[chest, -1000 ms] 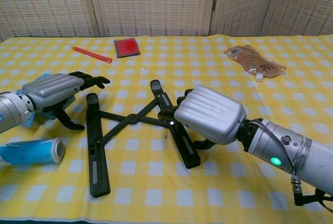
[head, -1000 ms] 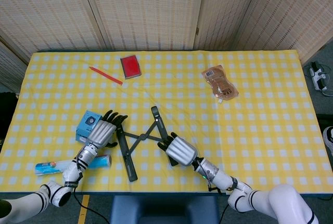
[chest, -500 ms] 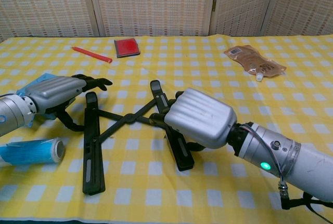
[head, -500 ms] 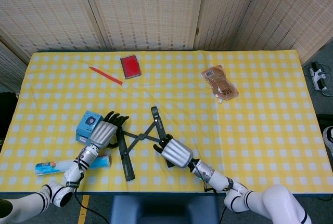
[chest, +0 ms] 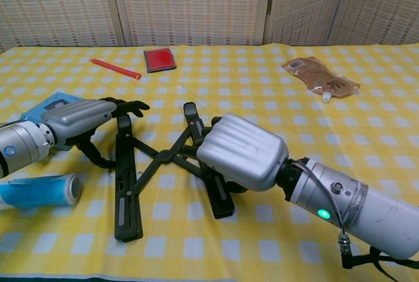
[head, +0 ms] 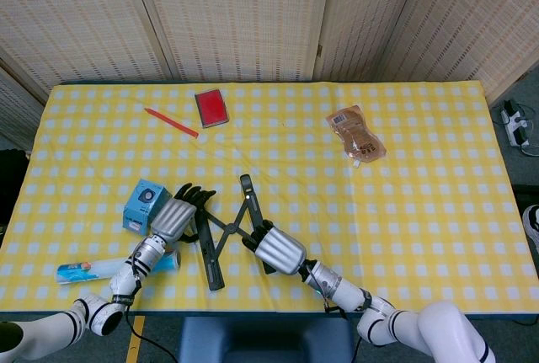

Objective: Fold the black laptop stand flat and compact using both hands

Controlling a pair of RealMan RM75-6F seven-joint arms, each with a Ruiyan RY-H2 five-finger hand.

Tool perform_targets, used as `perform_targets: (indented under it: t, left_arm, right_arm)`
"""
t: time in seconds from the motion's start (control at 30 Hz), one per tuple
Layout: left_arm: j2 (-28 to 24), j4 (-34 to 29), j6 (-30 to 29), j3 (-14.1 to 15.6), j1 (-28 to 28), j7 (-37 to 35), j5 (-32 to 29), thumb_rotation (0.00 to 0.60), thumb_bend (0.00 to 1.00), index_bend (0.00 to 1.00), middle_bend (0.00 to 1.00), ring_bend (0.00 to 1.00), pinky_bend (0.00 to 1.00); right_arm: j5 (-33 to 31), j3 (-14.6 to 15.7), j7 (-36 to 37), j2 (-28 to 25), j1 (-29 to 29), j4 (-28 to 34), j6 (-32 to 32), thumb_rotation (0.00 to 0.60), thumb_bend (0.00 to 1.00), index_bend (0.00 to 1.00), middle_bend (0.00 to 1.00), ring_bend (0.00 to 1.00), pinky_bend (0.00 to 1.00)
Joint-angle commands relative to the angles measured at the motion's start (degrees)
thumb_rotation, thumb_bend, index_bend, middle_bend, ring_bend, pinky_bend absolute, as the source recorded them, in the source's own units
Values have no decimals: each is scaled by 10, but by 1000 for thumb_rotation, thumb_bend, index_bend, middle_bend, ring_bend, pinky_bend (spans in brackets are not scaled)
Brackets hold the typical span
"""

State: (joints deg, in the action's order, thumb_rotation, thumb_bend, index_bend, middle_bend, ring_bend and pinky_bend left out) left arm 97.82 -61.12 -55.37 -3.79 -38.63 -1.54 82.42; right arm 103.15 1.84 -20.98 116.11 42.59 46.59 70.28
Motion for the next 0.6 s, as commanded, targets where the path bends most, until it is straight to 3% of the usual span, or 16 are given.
perform_targets:
  t: [0.03, 0.6]
  left_arm:
    - [1, -2, 1, -1, -1, -1, -1, 600, 194, 51, 171, 92, 0]
    - [14, -26, 11, -8, -14, 11, -6, 600, 194, 51, 170, 91, 0]
  right_arm:
    - [2, 1, 1, 3, 1, -1, 3, 600, 201, 329, 528, 453, 443]
    - [10, 6, -6, 20, 5, 6, 10, 600, 201, 329, 528, 452, 443]
